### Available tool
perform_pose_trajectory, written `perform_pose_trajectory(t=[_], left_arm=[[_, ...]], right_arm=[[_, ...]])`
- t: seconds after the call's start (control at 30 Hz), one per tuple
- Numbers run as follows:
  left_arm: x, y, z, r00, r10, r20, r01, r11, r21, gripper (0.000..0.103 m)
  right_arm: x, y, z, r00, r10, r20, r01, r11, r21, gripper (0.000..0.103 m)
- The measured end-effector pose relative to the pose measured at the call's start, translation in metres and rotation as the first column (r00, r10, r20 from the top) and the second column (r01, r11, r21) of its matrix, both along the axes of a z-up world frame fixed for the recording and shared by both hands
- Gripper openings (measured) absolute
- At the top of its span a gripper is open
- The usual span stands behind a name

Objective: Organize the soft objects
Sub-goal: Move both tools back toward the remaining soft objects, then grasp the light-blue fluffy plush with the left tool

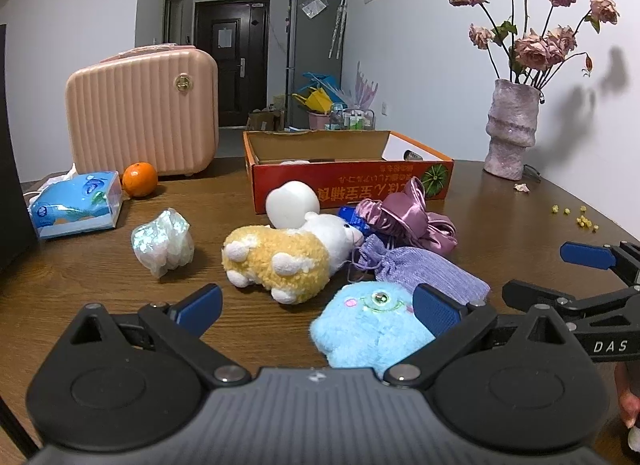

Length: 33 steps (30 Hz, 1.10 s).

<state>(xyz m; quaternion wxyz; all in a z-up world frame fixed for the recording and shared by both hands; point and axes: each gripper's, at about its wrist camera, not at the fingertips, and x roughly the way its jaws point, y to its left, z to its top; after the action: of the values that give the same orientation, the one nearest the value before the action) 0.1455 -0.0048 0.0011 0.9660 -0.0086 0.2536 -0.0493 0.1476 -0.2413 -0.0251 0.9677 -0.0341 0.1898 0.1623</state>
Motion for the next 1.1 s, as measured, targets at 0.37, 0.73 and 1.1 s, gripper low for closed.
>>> perform_pose_trajectory(t=[0.37, 0.73, 1.1], left_arm=[[0.032, -0.036, -0.018, 0.989, -0.07, -0.132, 0.078, 0.995, 0.058, 0.103], [0.065, -0.049, -0.037, 0.978, -0.015, -0.21, 0.038, 0.993, 0.109, 0.103], [0.07, -0.049, -0.049, 0.972, -0.039, -0.231, 0.064, 0.993, 0.101, 0.084]], right_arm=[[0.006, -0.015, 0.002, 0.996, -0.087, -0.016, 0.088, 0.996, 0.035, 0.103], [0.017, -0.023, -0.004, 0.991, -0.115, -0.075, 0.118, 0.992, 0.047, 0.103], [0.023, -0.022, -0.008, 0.988, -0.112, -0.105, 0.117, 0.992, 0.048, 0.103]])
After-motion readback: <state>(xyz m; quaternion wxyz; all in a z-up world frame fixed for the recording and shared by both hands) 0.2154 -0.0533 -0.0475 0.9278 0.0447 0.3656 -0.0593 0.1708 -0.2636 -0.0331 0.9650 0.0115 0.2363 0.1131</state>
